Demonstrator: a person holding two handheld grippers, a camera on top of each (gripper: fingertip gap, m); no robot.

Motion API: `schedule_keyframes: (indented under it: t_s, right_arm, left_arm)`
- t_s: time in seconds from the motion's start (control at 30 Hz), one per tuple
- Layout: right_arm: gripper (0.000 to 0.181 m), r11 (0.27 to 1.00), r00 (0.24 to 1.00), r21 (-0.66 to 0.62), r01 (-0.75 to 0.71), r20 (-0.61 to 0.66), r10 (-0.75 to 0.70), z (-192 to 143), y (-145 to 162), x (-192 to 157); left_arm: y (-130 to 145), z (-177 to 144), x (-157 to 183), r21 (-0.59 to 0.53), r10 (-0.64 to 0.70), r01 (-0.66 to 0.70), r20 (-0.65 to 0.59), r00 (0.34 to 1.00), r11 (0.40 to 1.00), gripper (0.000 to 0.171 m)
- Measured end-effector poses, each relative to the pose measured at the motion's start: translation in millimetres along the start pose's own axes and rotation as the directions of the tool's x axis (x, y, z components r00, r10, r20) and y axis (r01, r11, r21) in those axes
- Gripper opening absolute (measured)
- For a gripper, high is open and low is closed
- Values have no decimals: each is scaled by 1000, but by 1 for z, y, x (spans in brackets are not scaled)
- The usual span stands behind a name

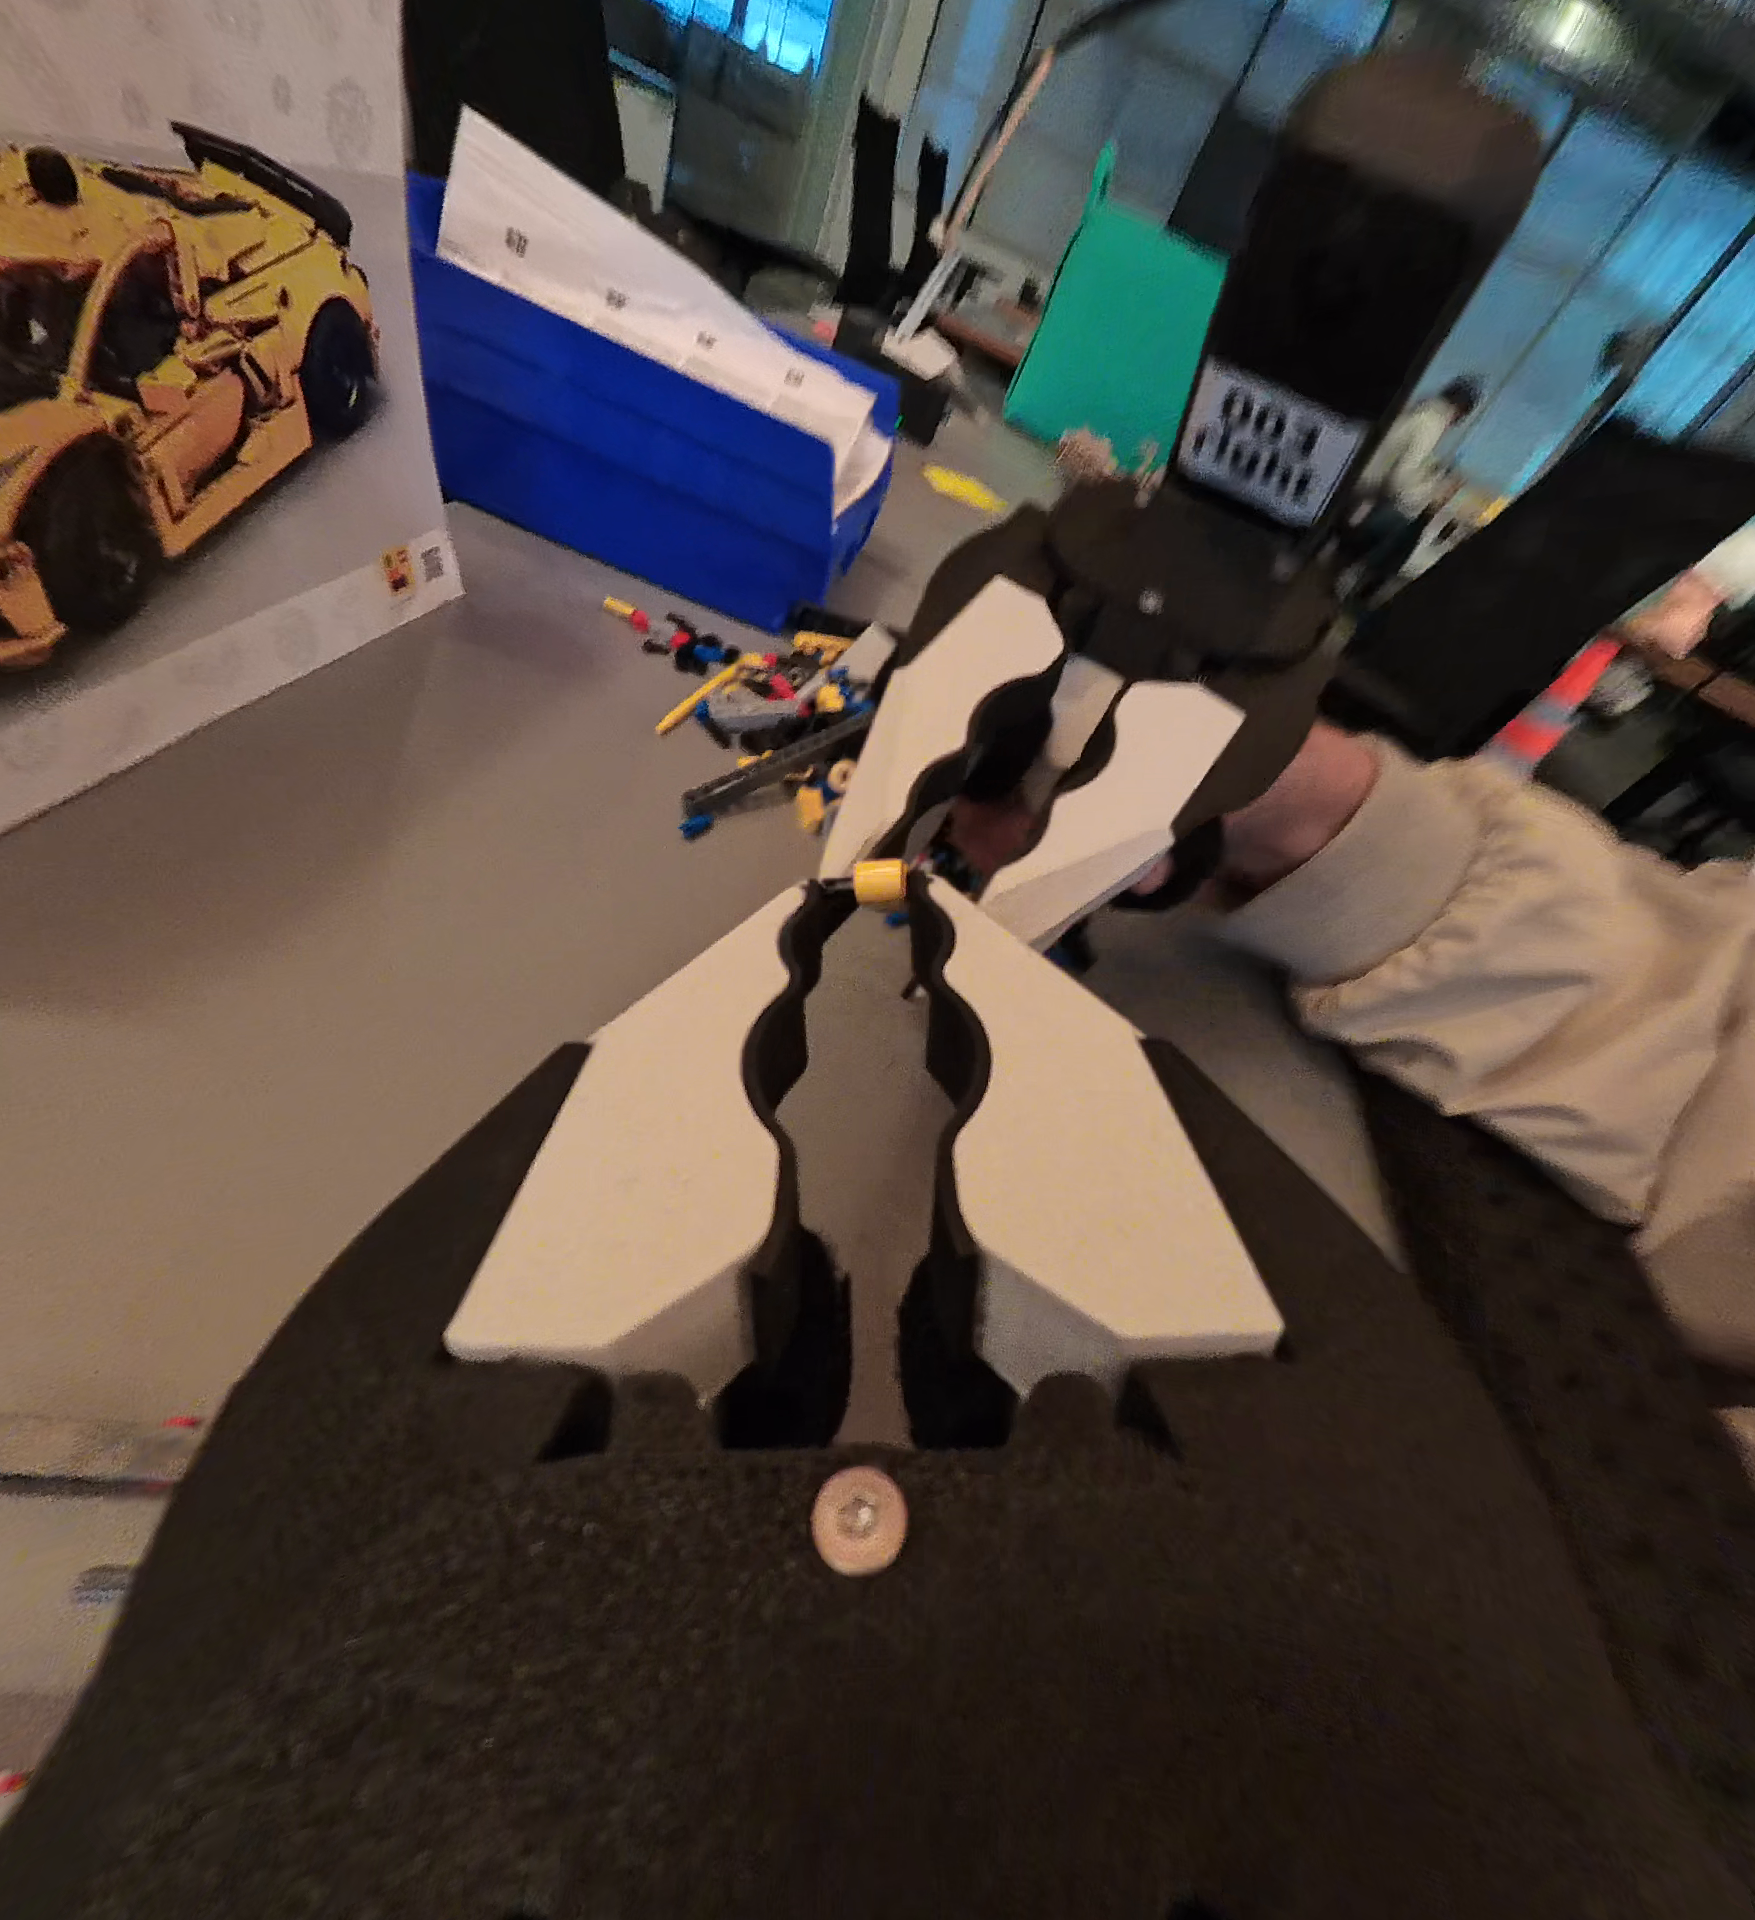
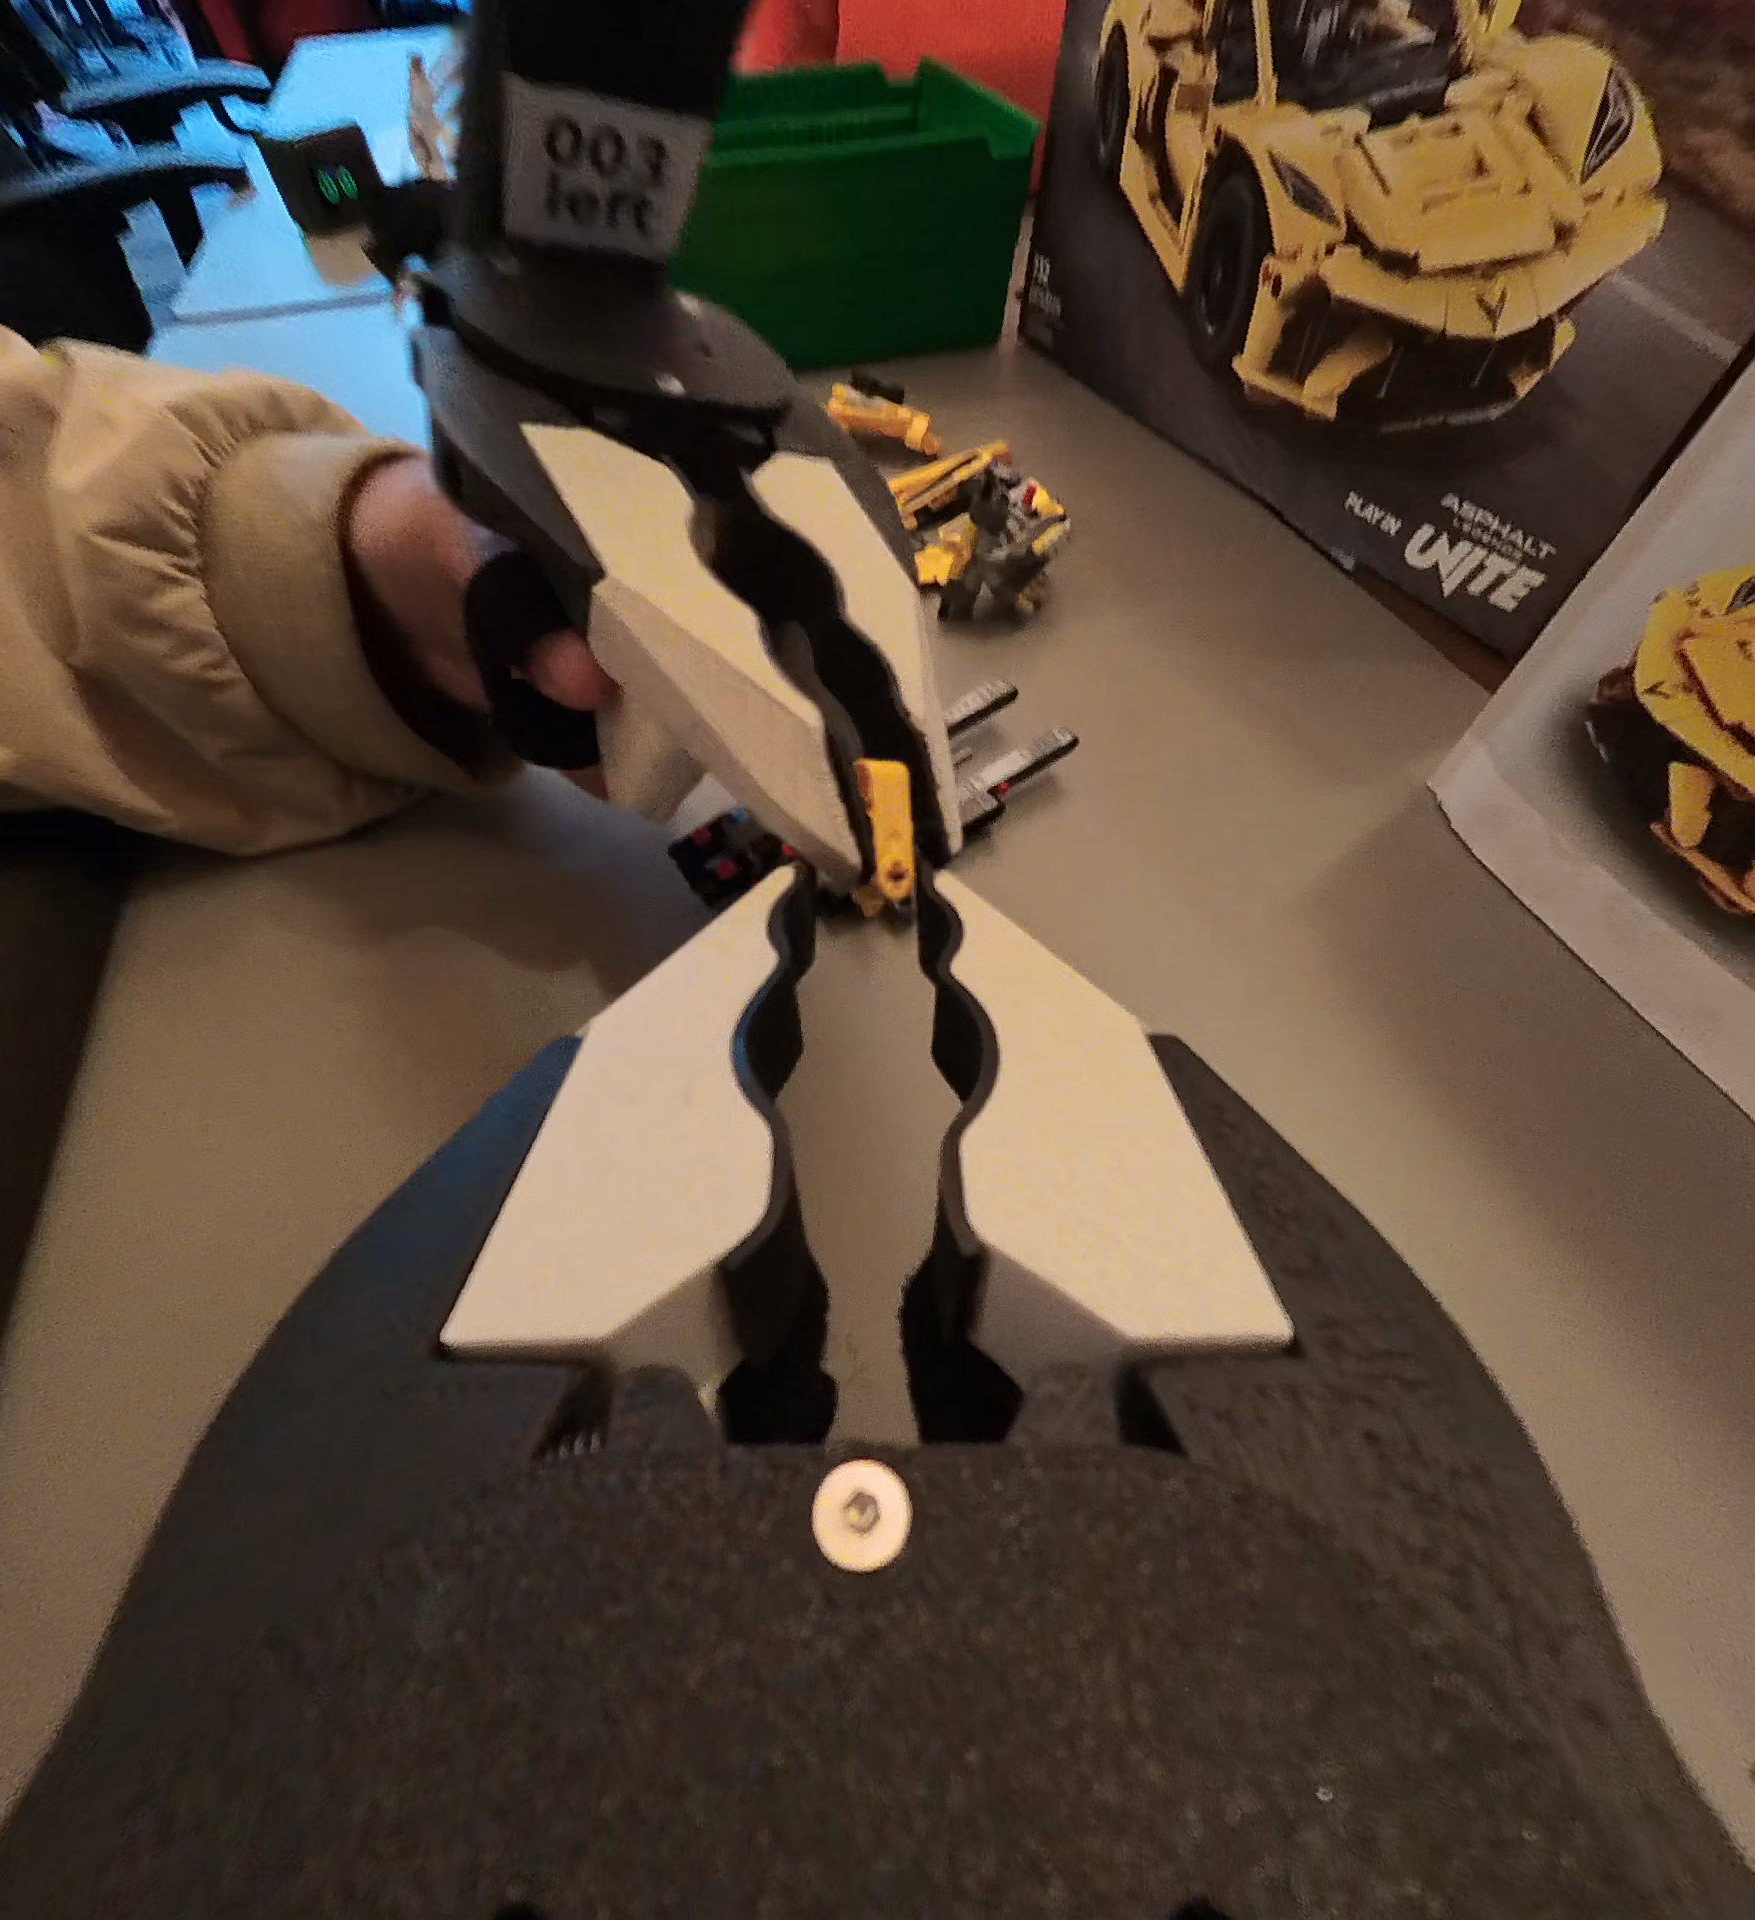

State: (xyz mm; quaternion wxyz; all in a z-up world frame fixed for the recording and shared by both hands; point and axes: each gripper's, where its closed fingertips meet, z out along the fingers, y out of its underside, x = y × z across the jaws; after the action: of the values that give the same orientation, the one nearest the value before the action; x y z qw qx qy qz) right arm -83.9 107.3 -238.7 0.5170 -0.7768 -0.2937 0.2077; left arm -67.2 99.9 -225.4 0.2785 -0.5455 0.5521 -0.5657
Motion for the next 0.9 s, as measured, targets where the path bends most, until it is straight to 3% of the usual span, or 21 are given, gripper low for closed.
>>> schedule_keyframes:
  t_s: [0.1,0.2,0.4,0.6,0.7,0.9]
  right_arm:
    - [21,997,999,-72,31,-27,-33,3,12,3]
    - [15,994,997,-81,68,-16,-69,2,13,-2]
    - [9,970,967,-74,232,-87,-238,-1,6,1]
    - [7,906,874,-132,403,-237,-424,-1,-5,13]
    - [7,836,772,-211,507,-320,-549,-5,-8,22]
    - [7,630,494,-419,654,-394,-775,-12,-17,34]
  left_arm:
    - [9,3,-3,-70,141,-136,75,987,988,15]
    - [10,3,1,-69,136,-132,44,990,989,15]
    - [2,0,4,-11,-24,24,-34,999,1000,16]
    - [-9,-5,0,64,-201,210,-118,972,976,15]
    - [-6,-5,1,47,-243,252,-143,959,967,16]
    - [-18,-7,-3,121,-316,339,-176,932,933,19]
